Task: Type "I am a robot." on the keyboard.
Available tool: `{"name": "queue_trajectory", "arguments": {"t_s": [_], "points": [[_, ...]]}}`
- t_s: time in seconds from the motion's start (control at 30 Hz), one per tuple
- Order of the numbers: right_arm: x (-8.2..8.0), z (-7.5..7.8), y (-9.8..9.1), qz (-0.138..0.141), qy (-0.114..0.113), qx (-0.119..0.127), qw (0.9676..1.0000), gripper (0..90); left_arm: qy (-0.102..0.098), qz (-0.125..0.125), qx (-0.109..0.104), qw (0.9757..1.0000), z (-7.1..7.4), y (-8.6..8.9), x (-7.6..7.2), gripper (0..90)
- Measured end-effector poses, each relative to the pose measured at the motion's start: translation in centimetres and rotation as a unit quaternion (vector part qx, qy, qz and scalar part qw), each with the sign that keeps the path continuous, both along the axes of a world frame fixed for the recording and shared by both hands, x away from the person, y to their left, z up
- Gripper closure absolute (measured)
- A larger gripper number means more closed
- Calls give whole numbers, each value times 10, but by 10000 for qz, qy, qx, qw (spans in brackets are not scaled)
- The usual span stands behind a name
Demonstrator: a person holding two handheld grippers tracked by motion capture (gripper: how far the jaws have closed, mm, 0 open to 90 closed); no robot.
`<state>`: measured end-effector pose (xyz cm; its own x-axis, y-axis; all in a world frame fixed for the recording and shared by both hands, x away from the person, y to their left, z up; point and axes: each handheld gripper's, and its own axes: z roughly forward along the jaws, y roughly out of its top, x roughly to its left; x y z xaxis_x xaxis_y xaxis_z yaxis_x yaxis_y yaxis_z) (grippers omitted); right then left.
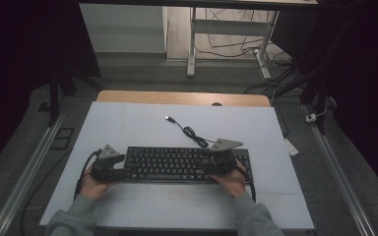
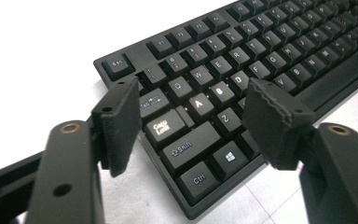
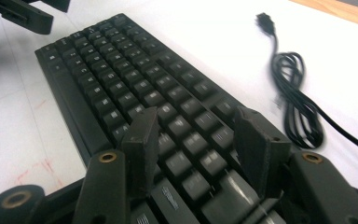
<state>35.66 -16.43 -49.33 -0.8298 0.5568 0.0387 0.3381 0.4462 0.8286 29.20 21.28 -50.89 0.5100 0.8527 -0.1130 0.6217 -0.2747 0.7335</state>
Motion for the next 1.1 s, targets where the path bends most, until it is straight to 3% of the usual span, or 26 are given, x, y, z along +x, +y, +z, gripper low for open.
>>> {"name": "queue_trajectory", "arguments": {"t_s": [0.17,0.5,0.6,0.67,0.7,0.87,1.03,1.1], "points": [[-3,3,-18,-164,-8,72,9998,505,23,41,-93,9999,1,3,1,285],[-14,5,-45,-369,-29,147,9992,504,-63,19,-229,9997,4,2,1,303],[-16,5,-49,-387,-40,155,9991,504,-103,-183,-411,9989,7,0,-1,360],[-17,4,-49,-397,-48,139,9991,504,-104,-398,-647,9971,10,-5,-3,414],[-17,4,-49,-398,-51,131,9991,504,-126,-500,-663,9965,12,-10,-3,433],[-16,2,-47,-385,-48,105,9992,504,-189,-917,-355,9950,14,-34,-6,571],[-15,1,-45,-354,-28,76,9993,502,-238,-1143,-10,9932,15,-48,-9,771],[-15,1,-45,-349,-31,69,9994,502,-236,-1221,36,9922,15,-51,-10,845]]}}
